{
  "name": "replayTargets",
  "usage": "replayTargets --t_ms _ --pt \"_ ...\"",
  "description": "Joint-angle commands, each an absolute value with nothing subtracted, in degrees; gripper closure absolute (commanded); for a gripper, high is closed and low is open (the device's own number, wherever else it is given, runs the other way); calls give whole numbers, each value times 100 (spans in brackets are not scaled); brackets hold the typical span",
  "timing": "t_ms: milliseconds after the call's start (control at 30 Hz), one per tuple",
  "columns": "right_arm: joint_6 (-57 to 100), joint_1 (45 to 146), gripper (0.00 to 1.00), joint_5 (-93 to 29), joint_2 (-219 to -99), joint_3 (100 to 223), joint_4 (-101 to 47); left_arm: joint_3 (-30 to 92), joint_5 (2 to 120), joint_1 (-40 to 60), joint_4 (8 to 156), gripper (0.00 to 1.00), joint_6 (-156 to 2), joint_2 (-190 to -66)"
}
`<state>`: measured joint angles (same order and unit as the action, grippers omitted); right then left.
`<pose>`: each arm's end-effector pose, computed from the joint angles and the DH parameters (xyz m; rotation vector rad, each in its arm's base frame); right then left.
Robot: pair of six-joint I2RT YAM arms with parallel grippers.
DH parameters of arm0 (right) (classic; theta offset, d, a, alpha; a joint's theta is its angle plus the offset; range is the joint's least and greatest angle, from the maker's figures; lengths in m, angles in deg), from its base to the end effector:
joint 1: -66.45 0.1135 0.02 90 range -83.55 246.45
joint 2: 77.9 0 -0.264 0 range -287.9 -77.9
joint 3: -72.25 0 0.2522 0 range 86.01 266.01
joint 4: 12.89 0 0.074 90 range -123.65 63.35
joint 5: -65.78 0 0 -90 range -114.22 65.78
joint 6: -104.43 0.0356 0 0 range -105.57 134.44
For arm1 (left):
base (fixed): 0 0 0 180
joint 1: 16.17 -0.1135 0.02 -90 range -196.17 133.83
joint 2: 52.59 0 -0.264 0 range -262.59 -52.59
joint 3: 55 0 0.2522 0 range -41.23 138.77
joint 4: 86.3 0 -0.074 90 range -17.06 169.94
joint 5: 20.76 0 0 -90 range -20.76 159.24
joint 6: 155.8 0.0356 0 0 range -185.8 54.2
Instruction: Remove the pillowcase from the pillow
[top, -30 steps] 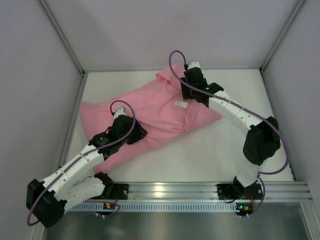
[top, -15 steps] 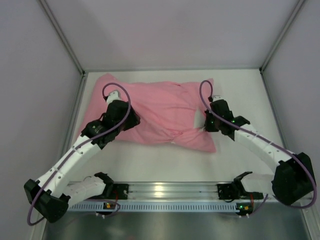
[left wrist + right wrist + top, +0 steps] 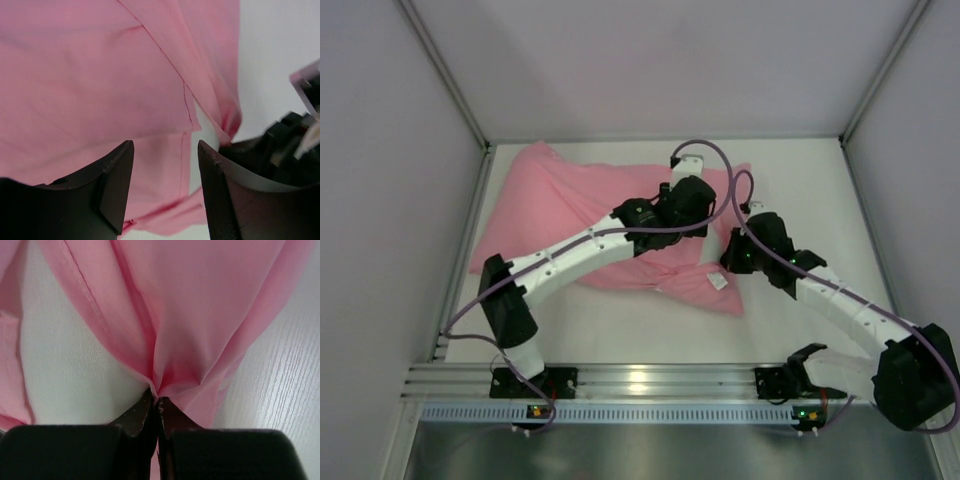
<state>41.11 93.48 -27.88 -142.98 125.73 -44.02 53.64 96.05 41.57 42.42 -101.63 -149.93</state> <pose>0.2094 0.1094 0.2279 -0.0405 2.3782 0.5380 0.2175 -0.3145 0.3568 0.1775 2.2012 -0.3880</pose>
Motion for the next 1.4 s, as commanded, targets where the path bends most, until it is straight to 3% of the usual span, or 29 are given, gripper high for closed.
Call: replayTargets --t_ms 0,367,667,833,933,967,1000,1367 --pt "4317 9265 100 -3002 -13847 12486 -4001 6220 10780 4271 3899 41 -9437 -15453" --pt "4362 9089 100 -3178 -13626 12442 -4001 6336 11230 4605 3934 36 -9331 -16166" --pt "4379 9080 100 -3204 -13653 12398 -3975 6152 10826 4667 4346 33 -9384 -16281" --pt "4432 9062 100 -3222 -13529 12389 -3992 6519 11853 4598 3716 31 -9610 -16693" --pt "4467 9001 100 -3178 -13503 12363 -4019 6556 12136 4352 3161 54 -9875 -16799" --pt "4484 8975 100 -3161 -13520 12345 -4019 6364 12136 4160 3056 83 -9928 -16695" --pt "4502 8922 100 -3135 -13521 12327 -4010 6249 12136 4062 2994 98 -9990 -16589" --pt "4502 8087 100 -3055 -13617 12090 -4001 3603 11584 1717 2993 100 -10228 -13443"
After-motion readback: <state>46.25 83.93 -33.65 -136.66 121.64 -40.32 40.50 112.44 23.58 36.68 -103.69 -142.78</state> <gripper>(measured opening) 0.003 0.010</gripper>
